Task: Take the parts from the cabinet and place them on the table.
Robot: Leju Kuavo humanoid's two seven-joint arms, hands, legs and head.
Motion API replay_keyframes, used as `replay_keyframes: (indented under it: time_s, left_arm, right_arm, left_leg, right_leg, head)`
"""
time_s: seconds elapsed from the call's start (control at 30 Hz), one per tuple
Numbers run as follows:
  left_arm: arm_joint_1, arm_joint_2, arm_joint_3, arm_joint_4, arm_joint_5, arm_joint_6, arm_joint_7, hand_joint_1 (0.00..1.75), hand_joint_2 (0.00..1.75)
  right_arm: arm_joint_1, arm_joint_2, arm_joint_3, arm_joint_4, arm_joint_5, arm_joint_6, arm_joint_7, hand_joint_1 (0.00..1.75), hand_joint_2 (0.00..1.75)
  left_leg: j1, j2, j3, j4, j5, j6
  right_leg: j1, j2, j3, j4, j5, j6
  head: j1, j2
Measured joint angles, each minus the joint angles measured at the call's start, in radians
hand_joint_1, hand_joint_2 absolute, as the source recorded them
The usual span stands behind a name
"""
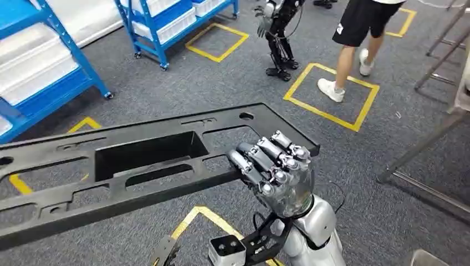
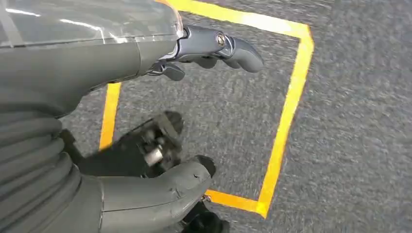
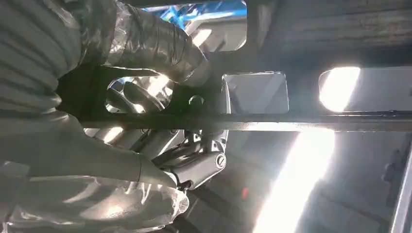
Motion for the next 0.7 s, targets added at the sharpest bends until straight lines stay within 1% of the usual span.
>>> replay_keyframes:
  time_s: [0.03, 0.07, 0.1, 0.13, 0.17, 0.2, 0.23, 0.27, 0.3, 0.33, 0.4, 0.43, 0.47, 0.5, 0.53, 0.57, 0.6, 0.63, 0.67, 0.7]
  left_arm:
    - [0.001, 0.005, 0.000, 0.000, 0.000, 0.001, 0.000, 0.00, 1.75]
    - [0.001, 0.011, 0.000, 0.000, 0.000, 0.003, -0.001, 0.00, 1.75]
    - [0.001, 0.016, 0.000, 0.000, 0.001, 0.005, -0.002, 0.00, 1.75]
    - [0.000, 0.021, 0.000, 0.000, 0.002, 0.005, -0.002, 0.00, 1.75]
    - [-0.002, 0.027, 0.000, 0.000, 0.004, 0.006, -0.003, 0.00, 1.75]
    - [-0.005, 0.033, 0.000, -0.001, 0.007, 0.007, -0.003, 0.00, 1.75]
    - [-0.009, 0.039, 0.000, -0.002, 0.007, 0.008, -0.004, 0.00, 1.75]
    - [-0.014, 0.046, 0.001, -0.002, 0.008, 0.009, -0.005, 0.00, 1.75]
    - [-0.018, 0.052, 0.002, -0.002, 0.009, 0.008, -0.006, 0.00, 1.75]
    - [-0.023, 0.058, 0.003, -0.002, 0.011, 0.007, -0.007, 0.00, 1.75]
    - [-0.028, 0.063, 0.003, -0.003, 0.014, 0.002, -0.011, 0.00, 1.75]
    - [-0.033, 0.064, 0.003, -0.005, 0.017, 0.000, -0.014, 0.00, 1.75]
    - [-0.038, 0.066, 0.003, -0.008, 0.019, -0.001, -0.014, 0.00, 1.75]
    - [-0.043, 0.067, 0.003, -0.009, 0.021, -0.001, -0.017, 0.00, 1.75]
    - [-0.046, 0.068, 0.004, -0.009, 0.022, -0.001, -0.017, 0.00, 1.75]
    - [-0.047, 0.071, 0.004, -0.009, 0.023, 0.000, -0.018, 0.00, 1.75]
    - [-0.048, 0.074, 0.005, -0.009, 0.024, 0.000, -0.018, 0.00, 1.75]
    - [-0.050, 0.075, 0.005, -0.010, 0.024, 0.000, -0.017, 0.00, 1.75]
    - [-0.054, 0.077, 0.005, -0.010, 0.024, 0.000, -0.017, 0.00, 1.75]
    - [-0.058, 0.077, 0.005, -0.010, 0.024, 0.000, -0.017, 0.00, 1.75]
  right_arm:
    - [0.000, 0.005, 0.002, 0.000, -0.001, 0.000, -0.002, 1.75, 1.75]
    - [0.000, 0.008, 0.003, 0.000, -0.001, 0.000, -0.005, 1.75, 1.75]
    - [-0.001, 0.010, 0.004, 0.000, -0.002, 0.000, -0.008, 1.75, 1.75]
    - [-0.002, 0.013, 0.005, 0.000, -0.001, 0.000, -0.010, 1.75, 1.75]
    - [-0.003, 0.017, 0.008, 0.000, 0.000, 0.000, -0.015, 1.75, 1.75]
    - [-0.007, 0.023, 0.009, 0.000, 0.000, 0.000, -0.019, 1.75, 1.75]
    - [-0.014, 0.030, 0.010, 0.000, 0.000, 0.000, -0.021, 1.75, 1.75]
    - [-0.021, 0.035, 0.011, 0.000, 0.001, 0.000, -0.021, 1.75, 1.75]
    - [-0.029, 0.040, 0.011, 0.002, 0.001, 0.000, -0.022, 1.75, 1.75]
    - [-0.034, 0.046, 0.013, 0.004, 0.001, 0.000, -0.024, 1.75, 1.75]
    - [-0.035, 0.054, 0.013, 0.006, 0.003, 0.000, -0.032, 1.75, 1.75]
    - [-0.036, 0.058, 0.013, 0.006, -0.003, 0.000, -0.044, 1.75, 1.75]
    - [-0.036, 0.060, 0.012, 0.006, -0.013, 0.000, -0.057, 1.75, 1.75]
    - [-0.041, 0.064, 0.012, 0.008, -0.031, 0.000, -0.072, 1.75, 1.75]
    - [-0.044, 0.066, 0.012, 0.009, -0.041, 0.000, -0.078, 1.75, 1.75]
    - [-0.044, 0.066, 0.010, 0.013, -0.057, 0.000, -0.085, 1.75, 1.75]
    - [-0.044, 0.066, 0.008, 0.017, -0.063, 0.000, -0.087, 1.75, 1.75]
    - [-0.044, 0.066, 0.006, 0.019, -0.064, 0.000, -0.087, 1.75, 1.75]
    - [-0.044, 0.066, 0.005, 0.023, -0.065, 0.000, -0.088, 1.75, 1.75]
    - [-0.045, 0.068, 0.004, 0.025, -0.067, 0.000, -0.088, 1.75, 1.75]
  left_leg:
    - [-0.001, -0.010, -0.037, 0.080, -0.036, -0.001]
    - [0.000, -0.016, -0.069, 0.146, -0.059, -0.001]
    - [-0.001, -0.017, -0.095, 0.192, -0.065, 0.001]
    - [-0.001, -0.018, -0.096, 0.189, -0.048, 0.004]
    - [-0.001, -0.020, -0.078, 0.142, -0.010, 0.009]
    - [-0.001, -0.025, -0.046, 0.069, 0.036, 0.014]
    - [-0.001, -0.043, -0.008, -0.018, 0.084, 0.019]
    - [-0.001, -0.086, 0.015, -0.078, 0.097, 0.024]
    - [-0.001, -0.107, 0.022, -0.097, 0.094, 0.026]
    - [-0.004, -0.098, 0.028, -0.103, 0.090, 0.025]
    - [-0.009, -0.084, 0.029, -0.109, 0.094, 0.031]
    - [0.003, -0.072, 0.030, -0.130, 0.108, 0.039]
    - [0.000, -0.058, 0.035, -0.137, 0.115, 0.044]
    - [-0.001, -0.046, 0.035, -0.141, 0.119, 0.053]
    - [-0.005, -0.032, 0.034, -0.141, 0.118, 0.054]
    - [-0.006, -0.018, 0.033, -0.139, 0.117, 0.055]
    - [-0.007, -0.002, 0.032, -0.138, 0.116, 0.056]
    - [-0.007, 0.013, 0.032, -0.137, 0.115, 0.055]
    - [-0.007, 0.026, 0.032, -0.135, 0.113, 0.054]
    - [-0.006, 0.037, 0.032, -0.132, 0.110, 0.052]
  right_leg:
    - [0.002, 0.012, -0.001, 0.000, 0.000, -0.003]
    - [0.005, 0.024, -0.002, 0.001, 0.001, -0.005]
    - [0.008, 0.038, -0.003, 0.002, 0.001, -0.006]
    - [0.010, 0.052, -0.003, 0.004, 0.001, -0.006]
    - [0.011, 0.066, -0.002, 0.005, 0.001, -0.006]
    - [0.011, 0.081, -0.002, 0.007, 0.001, -0.006]
    - [0.011, 0.093, -0.002, 0.009, 0.001, -0.006]
    - [0.009, 0.103, -0.004, 0.009, 0.002, -0.005]
    - [0.013, 0.112, -0.009, 0.012, 0.004, 0.002]
    - [0.007, 0.120, -0.015, 0.010, 0.011, 0.011]
    - [0.003, 0.138, -0.018, 0.001, 0.018, 0.023]
    - [0.008, 0.147, -0.021, 0.002, 0.019, 0.031]
    - [0.011, 0.100, -0.031, 0.016, 0.003, 0.030]
    - [0.013, 0.055, -0.055, 0.068, -0.036, 0.033]
    - [0.012, 0.034, -0.087, 0.139, -0.074, 0.036]
    - [0.011, 0.021, -0.119, 0.211, -0.104, 0.038]
    - [0.010, 0.015, -0.146, 0.266, -0.119, 0.039]
    - [0.008, 0.012, -0.150, 0.277, -0.110, 0.041]
    - [0.006, 0.007, -0.134, 0.246, -0.085, 0.042]
    - [0.005, -0.001, -0.097, 0.183, -0.048, 0.042]
  head:
    - [0.000, 0.000]
    - [0.000, 0.000]
    - [0.000, 0.000]
    - [0.000, 0.000]
    - [0.000, 0.000]
    - [0.000, 0.000]
    - [0.000, 0.000]
    - [0.000, 0.000]
    - [0.000, 0.000]
    - [0.000, 0.000]
    - [0.000, 0.000]
    - [0.000, 0.000]
    - [0.000, 0.000]
    - [0.003, 0.000]
    - [0.003, 0.000]
    - [0.003, 0.000]
    - [0.004, 0.000]
    - [0.003, 0.000]
    - [0.004, 0.000]
    - [0.004, 0.000]
